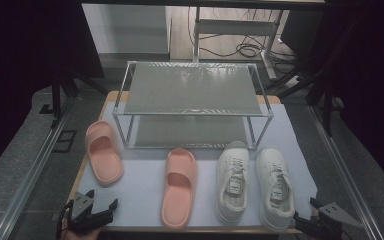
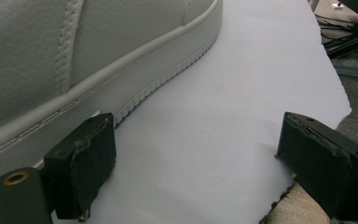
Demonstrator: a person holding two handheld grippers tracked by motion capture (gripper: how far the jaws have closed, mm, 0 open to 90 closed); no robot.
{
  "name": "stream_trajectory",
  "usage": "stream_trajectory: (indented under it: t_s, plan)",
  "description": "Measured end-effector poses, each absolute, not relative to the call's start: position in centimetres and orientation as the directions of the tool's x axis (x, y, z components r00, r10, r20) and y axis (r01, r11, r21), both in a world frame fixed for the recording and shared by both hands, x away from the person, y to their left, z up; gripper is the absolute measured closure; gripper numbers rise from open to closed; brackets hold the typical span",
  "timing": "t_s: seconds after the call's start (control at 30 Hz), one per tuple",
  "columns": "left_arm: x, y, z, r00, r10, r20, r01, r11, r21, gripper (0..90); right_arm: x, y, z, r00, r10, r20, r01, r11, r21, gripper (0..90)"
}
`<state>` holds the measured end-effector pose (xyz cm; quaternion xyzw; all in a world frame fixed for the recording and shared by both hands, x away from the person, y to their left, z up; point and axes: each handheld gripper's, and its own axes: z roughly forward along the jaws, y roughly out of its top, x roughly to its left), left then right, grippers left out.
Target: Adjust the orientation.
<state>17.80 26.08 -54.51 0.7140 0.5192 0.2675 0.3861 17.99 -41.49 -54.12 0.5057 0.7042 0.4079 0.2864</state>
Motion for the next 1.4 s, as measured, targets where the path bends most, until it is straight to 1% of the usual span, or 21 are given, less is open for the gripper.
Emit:
stream_trajectory:
  t_s: [0.6, 0.93, 1.23, 1.4]
  plan:
    - [17.8, 26.0, -54.5, 0.312, 0.95, -0.024, 0.54, -0.156, 0.827, 11.2, 18.0, -41.5, -54.2, -0.321, 0.947, 0.012, 0.476, 0.15, 0.867, 11.7]
    - [17.9, 26.0, -54.1, 0.305, 0.952, -0.027, 0.558, -0.156, 0.815, 12.4, 18.0, -41.5, -54.2, -0.321, 0.947, 0.013, 0.474, 0.149, 0.868, 11.7]
    - [17.8, 26.2, -53.8, 0.307, 0.949, -0.067, 0.575, -0.129, 0.808, 13.9, 18.0, -41.5, -54.2, -0.321, 0.947, 0.012, 0.473, 0.149, 0.868, 11.7]
    - [17.7, 26.1, -53.4, 0.31, 0.949, -0.066, 0.571, -0.13, 0.81, 14.3, 17.9, -41.4, -54.3, -0.319, 0.948, 0.015, 0.471, 0.145, 0.87, 11.7]
